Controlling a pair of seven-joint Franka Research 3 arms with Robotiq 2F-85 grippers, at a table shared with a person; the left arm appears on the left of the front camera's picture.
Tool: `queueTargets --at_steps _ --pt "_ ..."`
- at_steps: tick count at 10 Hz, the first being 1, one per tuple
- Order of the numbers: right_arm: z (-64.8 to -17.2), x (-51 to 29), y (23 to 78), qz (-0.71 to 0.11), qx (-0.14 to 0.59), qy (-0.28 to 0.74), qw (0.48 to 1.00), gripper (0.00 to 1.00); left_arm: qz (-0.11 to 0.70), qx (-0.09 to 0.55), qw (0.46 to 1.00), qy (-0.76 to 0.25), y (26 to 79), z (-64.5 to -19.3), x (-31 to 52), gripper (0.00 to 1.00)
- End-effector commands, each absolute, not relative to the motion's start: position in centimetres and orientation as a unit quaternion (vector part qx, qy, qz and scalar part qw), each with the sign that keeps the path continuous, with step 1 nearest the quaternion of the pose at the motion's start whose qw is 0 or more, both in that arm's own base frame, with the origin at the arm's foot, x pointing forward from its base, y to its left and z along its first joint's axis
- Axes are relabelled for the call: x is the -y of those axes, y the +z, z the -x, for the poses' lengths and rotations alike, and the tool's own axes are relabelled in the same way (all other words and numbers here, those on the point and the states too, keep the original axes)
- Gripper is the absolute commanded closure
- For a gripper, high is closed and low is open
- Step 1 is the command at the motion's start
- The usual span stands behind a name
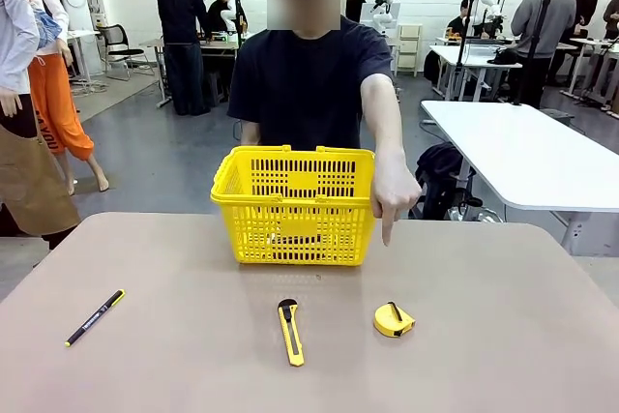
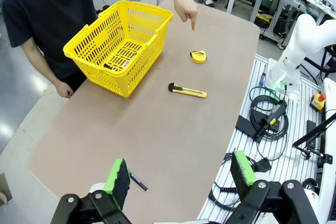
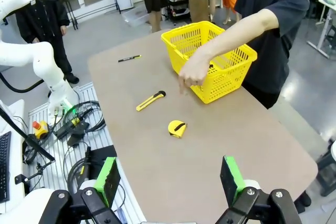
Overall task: Place the items the person wants into the basket.
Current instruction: Pick up the item the person points to and place it in the Market Basket.
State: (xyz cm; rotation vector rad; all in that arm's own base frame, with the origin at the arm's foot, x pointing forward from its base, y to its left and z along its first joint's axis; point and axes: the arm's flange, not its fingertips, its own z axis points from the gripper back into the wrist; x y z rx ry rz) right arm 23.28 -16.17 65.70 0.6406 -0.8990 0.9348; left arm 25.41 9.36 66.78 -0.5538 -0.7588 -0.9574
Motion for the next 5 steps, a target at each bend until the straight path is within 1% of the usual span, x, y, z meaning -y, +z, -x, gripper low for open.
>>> queueTargets --at_steps 1,5 --pt "-23.46 16.18 65.88 -0.295 0.416 0.436 0.742 0.00 0.254 0.353 0.784 -0.443 66.73 -25.43 -9.30 0.00" --pt "-23.46 16.18 65.88 -0.295 0.416 0.436 0.742 0.00 0.254 0.353 0.784 -0.443 66.73 -25.43 -9.30 0.00"
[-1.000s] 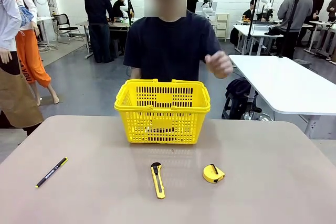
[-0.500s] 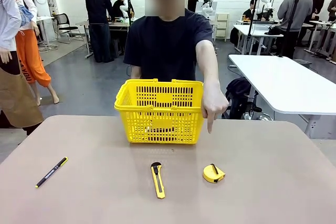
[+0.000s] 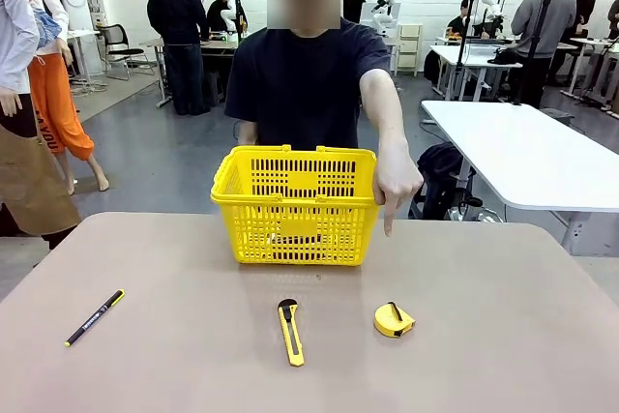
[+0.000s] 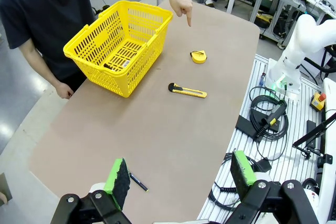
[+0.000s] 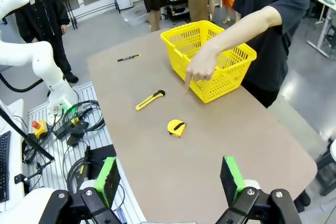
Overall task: Place the items the person wants into the basket.
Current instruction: Pick up the item the person points to and place it in the Market Basket.
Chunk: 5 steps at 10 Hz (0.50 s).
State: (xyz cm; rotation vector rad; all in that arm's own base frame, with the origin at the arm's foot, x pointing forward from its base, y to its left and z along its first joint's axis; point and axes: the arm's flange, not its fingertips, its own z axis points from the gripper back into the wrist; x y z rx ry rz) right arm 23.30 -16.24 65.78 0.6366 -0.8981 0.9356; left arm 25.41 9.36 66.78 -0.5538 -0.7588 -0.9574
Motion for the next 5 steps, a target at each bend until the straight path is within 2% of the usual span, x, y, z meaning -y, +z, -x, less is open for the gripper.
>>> queueTargets --at_steps 1,2,3,5 --pt "-23.3 16.2 65.7 -0.290 0.410 0.428 0.751 0.00 0.254 0.353 0.784 -0.443 66.7 -25.4 -9.3 0.00" --pt "-21.6 12.2 67.0 -0.210 0.343 0.430 0.808 0.00 0.254 0.353 0.784 -0.443 66.7 -25.4 -9.3 0.00" --pt "-23.1 5.3 68.8 -0.144 0.239 0.414 0.867 0.00 0.254 0.353 0.784 -0.443 66.7 -25.4 -9.3 0.00" --pt "-25.6 -5.5 69.7 -0.044 0.065 0.444 0.893 0.00 0.254 0.353 0.784 -0.443 66.7 -25.4 -9.3 0.00"
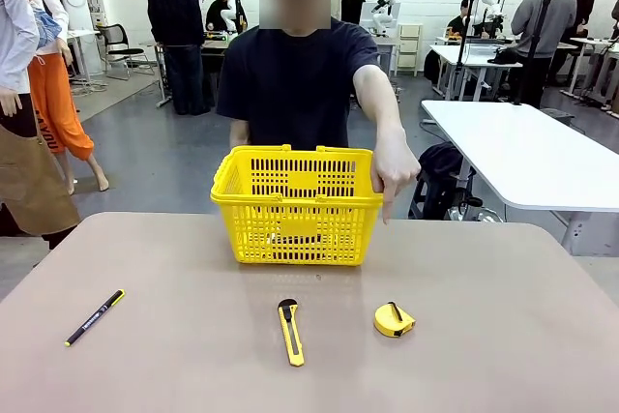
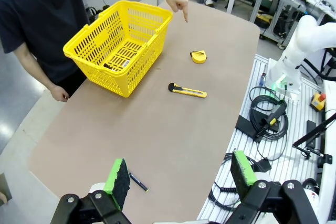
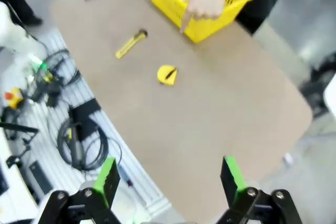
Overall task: Place the items the person wants into the basket.
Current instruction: Pick up the item the person points to and place it in the Market Basket.
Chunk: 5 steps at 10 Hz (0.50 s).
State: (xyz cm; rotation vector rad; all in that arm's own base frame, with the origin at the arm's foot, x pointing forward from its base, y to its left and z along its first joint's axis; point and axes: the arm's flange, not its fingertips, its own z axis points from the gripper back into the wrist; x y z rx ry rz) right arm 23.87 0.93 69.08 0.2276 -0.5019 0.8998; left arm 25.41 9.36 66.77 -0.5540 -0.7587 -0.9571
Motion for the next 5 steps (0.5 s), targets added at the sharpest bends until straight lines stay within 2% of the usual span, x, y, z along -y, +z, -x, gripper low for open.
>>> queueTargets --at_steps 1,3,4,5 --pt "-27.8 -10.8 69.4 -0.011 -0.002 0.434 0.901 0.00 0.254 0.353 0.784 -0.443 66.7 -25.4 -9.3 0.00" --pt "-33.2 -18.7 66.2 0.003 -0.110 0.400 0.910 0.00 0.254 0.353 0.784 -0.443 66.7 -25.4 -9.3 0.00" --pt "-34.4 -20.8 63.9 -0.010 -0.142 0.406 0.903 0.00 0.254 0.353 0.784 -0.443 66.7 -25.4 -9.3 0.00" --pt "-35.4 -22.2 62.2 -0.020 -0.142 0.410 0.901 0.00 0.254 0.353 0.784 -0.443 66.7 -25.4 -9.3 0.00"
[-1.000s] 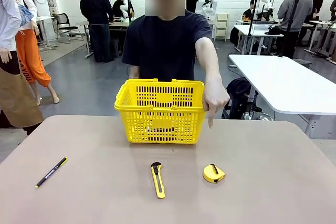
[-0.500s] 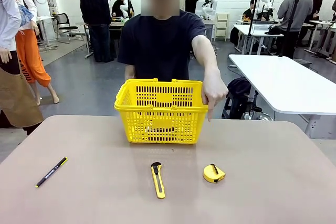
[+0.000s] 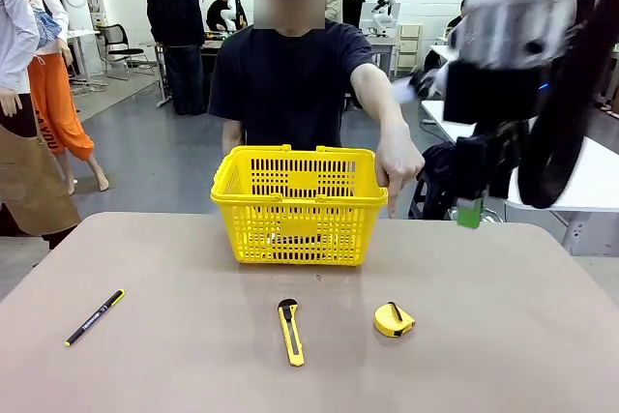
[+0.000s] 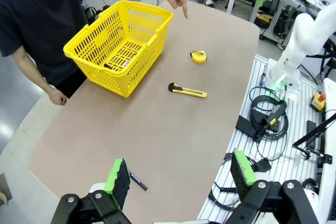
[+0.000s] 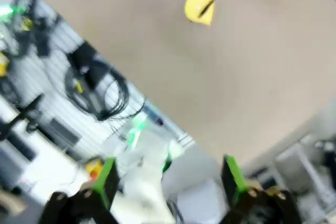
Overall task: Place the items the person wants into the basket.
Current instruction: Pick up the item the person points to and place it in the Market Basket.
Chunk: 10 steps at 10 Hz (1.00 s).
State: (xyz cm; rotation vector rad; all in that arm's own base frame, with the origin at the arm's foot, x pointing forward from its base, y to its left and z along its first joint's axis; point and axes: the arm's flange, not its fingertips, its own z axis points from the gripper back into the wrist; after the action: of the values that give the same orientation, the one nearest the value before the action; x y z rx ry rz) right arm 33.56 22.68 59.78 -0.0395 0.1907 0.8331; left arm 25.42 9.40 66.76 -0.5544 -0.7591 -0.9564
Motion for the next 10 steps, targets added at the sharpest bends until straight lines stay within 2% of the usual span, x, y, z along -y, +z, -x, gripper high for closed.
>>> queueTargets --at_steps 1,6,7,8,10 --pt "-36.8 -22.9 61.2 -0.023 -0.125 0.401 0.907 0.00 0.254 0.353 0.784 -0.443 66.7 -25.4 -9.3 0.00" --pt "-38.0 -21.6 54.9 -0.007 0.044 0.382 0.923 0.00 0.254 0.353 0.784 -0.443 66.7 -25.4 -9.3 0.00" --pt "-37.9 -21.6 54.7 -0.012 0.050 0.389 0.920 0.00 0.254 0.353 0.784 -0.443 66.7 -25.4 -9.3 0.00" --pt "-39.6 -21.9 57.6 -0.017 0.013 0.387 0.922 0.00 0.254 0.353 0.784 -0.443 66.7 -25.4 -9.3 0.00" --pt "-39.6 -21.9 57.6 -0.017 0.013 0.387 0.922 0.00 0.254 0.353 0.784 -0.443 66.7 -25.4 -9.3 0.00"
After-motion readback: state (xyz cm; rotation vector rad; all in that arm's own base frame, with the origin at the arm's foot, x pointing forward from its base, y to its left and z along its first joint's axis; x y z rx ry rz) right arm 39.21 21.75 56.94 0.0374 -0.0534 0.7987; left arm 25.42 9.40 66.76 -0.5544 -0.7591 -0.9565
